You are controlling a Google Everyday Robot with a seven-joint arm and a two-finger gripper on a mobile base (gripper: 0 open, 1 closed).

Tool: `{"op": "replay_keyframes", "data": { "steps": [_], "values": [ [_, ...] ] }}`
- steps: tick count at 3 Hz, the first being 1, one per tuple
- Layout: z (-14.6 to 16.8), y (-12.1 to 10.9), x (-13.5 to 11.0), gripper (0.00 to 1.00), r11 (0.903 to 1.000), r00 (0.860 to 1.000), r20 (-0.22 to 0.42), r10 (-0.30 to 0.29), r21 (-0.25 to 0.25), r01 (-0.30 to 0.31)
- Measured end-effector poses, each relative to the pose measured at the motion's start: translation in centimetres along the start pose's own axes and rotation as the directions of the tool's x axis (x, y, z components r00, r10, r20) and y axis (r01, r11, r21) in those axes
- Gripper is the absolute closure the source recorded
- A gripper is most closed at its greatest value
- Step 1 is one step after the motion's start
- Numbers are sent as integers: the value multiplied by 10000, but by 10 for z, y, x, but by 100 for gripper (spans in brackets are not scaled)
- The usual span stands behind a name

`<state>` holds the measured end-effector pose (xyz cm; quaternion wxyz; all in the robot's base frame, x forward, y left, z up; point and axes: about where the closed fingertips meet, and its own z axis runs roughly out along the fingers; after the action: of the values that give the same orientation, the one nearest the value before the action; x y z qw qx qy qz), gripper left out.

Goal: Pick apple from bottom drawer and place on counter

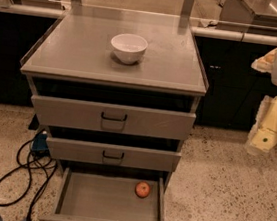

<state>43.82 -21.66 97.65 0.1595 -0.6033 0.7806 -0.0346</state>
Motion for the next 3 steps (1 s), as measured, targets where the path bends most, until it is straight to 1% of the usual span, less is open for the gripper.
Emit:
{"op": "replay_keyframes", "data": {
  "steps": [1,2,3],
  "values": [
    [-2,-1,1,0,10000,9999,124,-25,-15,25],
    [14,10,16,0,9994,9974,672,-270,-211,285],
    [68,36,50,0,9970,9803,1971,-126,-730,275]
  ]
}}
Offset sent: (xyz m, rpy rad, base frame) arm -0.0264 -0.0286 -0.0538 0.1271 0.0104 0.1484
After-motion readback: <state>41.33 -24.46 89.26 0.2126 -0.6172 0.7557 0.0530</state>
